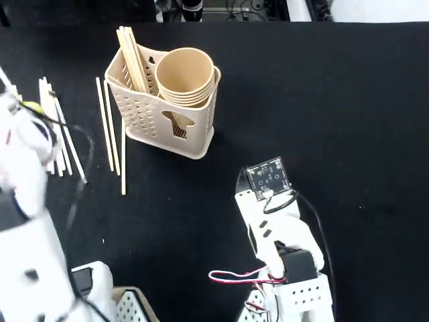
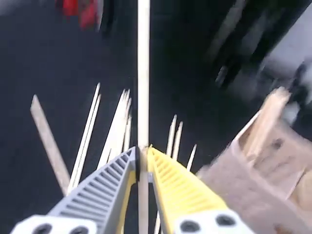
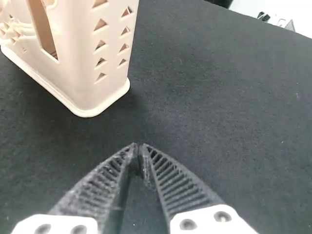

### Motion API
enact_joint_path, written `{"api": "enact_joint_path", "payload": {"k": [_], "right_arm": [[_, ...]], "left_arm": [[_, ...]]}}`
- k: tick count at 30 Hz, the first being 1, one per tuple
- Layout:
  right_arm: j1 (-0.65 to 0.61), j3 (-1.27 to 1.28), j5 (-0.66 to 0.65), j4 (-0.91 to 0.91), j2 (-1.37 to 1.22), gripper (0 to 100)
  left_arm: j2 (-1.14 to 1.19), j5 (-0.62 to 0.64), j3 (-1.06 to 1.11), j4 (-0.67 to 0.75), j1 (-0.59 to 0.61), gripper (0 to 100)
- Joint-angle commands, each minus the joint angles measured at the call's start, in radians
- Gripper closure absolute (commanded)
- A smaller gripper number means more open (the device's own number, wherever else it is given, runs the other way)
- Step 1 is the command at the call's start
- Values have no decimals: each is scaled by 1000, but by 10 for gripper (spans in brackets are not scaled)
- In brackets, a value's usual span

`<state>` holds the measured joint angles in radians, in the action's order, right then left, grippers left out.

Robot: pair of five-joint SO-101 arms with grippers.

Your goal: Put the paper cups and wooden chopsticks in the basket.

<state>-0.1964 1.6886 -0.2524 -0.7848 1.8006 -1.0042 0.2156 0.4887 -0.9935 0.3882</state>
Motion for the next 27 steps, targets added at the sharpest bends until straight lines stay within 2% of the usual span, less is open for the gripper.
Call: {"api": "enact_joint_path", "payload": {"k": [1,5,8,13,19,22,27], "right_arm": [[-8,-2,-8,-5,44,984],[-8,-2,-8,-5,44,984],[-8,-2,-8,-5,44,984],[-8,-2,-8,-5,45,984],[-8,-2,-9,-5,45,984],[-8,-2,-9,-5,47,984],[-8,-2,-9,-5,47,984]], "left_arm": [[-238,-3,289,417,-70,971],[-404,-6,503,784,-193,966],[-417,-72,526,921,-300,968],[-245,-104,418,936,-438,968],[153,-98,232,936,-441,969],[315,-29,173,936,-440,969],[443,17,147,936,-440,966]]}}
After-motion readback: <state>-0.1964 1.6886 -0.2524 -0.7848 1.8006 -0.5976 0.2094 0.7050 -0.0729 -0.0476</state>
